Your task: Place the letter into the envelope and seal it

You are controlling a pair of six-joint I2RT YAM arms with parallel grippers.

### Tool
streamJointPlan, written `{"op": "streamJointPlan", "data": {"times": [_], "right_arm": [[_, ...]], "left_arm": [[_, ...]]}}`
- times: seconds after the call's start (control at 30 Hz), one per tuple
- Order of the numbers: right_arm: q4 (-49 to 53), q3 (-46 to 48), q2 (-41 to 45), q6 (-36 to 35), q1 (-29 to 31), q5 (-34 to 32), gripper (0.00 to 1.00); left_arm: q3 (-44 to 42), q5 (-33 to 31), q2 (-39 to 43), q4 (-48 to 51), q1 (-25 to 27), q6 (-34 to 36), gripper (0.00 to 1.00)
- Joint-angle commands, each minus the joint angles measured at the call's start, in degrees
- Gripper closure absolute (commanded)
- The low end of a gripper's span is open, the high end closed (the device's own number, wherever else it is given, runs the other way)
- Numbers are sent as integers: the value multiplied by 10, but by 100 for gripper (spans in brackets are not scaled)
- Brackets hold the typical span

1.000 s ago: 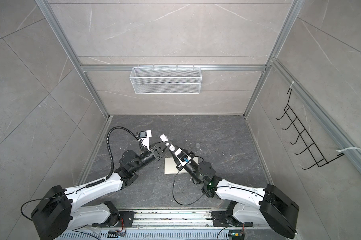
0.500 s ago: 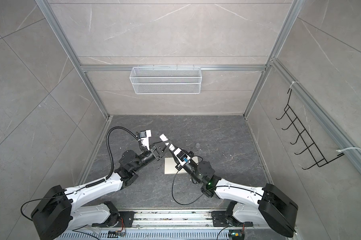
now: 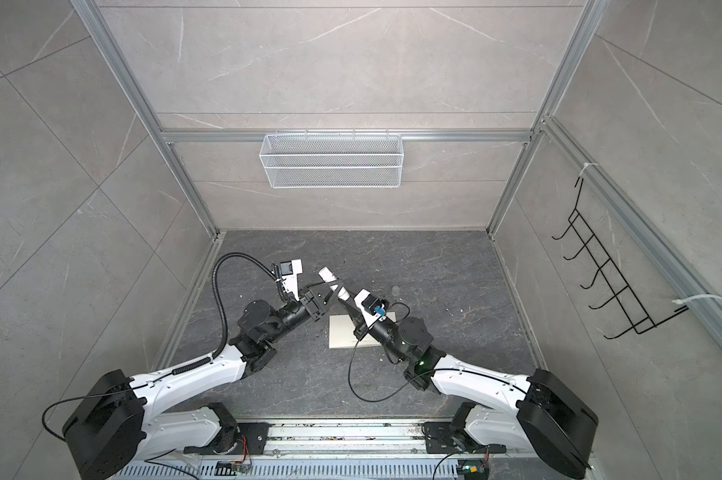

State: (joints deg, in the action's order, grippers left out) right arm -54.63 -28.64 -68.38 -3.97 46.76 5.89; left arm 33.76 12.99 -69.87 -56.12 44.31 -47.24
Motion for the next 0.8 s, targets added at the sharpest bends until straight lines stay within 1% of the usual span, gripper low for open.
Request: {"op": "streamJointPlan", "data": {"times": [0.0, 0.07, 0.13, 0.23, 0.33, 0.4, 0.43, 0.47, 0.53, 0.57, 0.63, 0.7, 0.77], "right_arm": [[-35, -35, 6, 194, -75, 128, 97], [-55, -47, -10, 257, -101, 198, 98], [-77, -62, -32, 313, -116, 255, 98], [-125, -85, -73, 402, -134, 321, 98], [-202, -98, -116, 489, -145, 355, 97], [-221, -107, -133, 516, -148, 365, 95], [-219, -110, -137, 516, -148, 369, 93], [-210, -113, -138, 510, -148, 375, 91], [-166, -118, -130, 479, -147, 379, 82], [-136, -117, -122, 452, -146, 375, 76], [-75, -108, -95, 382, -141, 355, 60], [1, -89, -54, 272, -131, 298, 39], [73, -69, -10, 155, -109, 208, 34]], "left_arm": [[0, 67, 4, -59, 3, 52, 100], [1, 89, 5, -67, 3, 65, 100], [2, 107, 4, -74, 3, 73, 100], [4, 126, 5, -80, 3, 84, 100], [3, 129, 8, -77, 3, 87, 100], [1, 120, 11, -70, 3, 90, 100], [1, 112, 13, -66, 3, 90, 100], [1, 103, 15, -61, 3, 90, 100], [2, 78, 18, -44, 3, 83, 100], [4, 62, 21, -35, 3, 78, 100], [6, 27, 26, -14, 3, 63, 100], [8, 1, 30, 0, 3, 50, 100], [9, -15, 35, 13, 3, 39, 100]]}}
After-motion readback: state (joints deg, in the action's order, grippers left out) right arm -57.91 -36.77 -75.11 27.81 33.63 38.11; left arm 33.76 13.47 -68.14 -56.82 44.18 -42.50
